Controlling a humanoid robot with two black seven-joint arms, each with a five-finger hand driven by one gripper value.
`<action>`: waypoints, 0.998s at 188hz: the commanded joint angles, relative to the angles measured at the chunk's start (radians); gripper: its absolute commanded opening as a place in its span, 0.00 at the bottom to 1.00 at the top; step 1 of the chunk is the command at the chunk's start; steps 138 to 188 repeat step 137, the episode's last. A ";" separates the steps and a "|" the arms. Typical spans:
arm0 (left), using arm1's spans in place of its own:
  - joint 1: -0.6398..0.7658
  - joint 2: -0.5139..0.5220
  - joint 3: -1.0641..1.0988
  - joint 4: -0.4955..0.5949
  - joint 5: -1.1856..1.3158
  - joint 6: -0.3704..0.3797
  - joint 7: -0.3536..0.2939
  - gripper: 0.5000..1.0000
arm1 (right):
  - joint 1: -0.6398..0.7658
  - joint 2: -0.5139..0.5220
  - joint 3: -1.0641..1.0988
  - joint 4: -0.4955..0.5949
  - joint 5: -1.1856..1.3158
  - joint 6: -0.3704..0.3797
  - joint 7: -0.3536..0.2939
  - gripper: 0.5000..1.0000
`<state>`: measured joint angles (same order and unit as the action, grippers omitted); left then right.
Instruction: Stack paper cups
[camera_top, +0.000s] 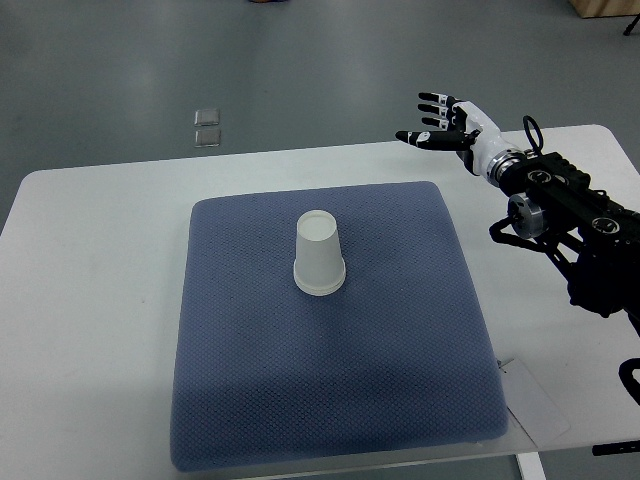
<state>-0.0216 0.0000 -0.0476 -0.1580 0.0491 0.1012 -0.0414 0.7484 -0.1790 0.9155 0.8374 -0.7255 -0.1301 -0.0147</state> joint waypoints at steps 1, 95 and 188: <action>0.000 0.000 0.000 0.000 0.000 0.000 0.000 1.00 | -0.031 0.032 0.074 0.000 0.001 -0.003 -0.001 0.82; 0.000 0.000 0.000 0.000 0.000 0.000 0.000 1.00 | -0.129 0.135 0.250 0.003 -0.002 -0.059 0.015 0.84; -0.001 0.000 0.000 0.000 0.000 0.000 0.000 1.00 | -0.135 0.138 0.250 0.011 -0.003 -0.005 0.061 0.84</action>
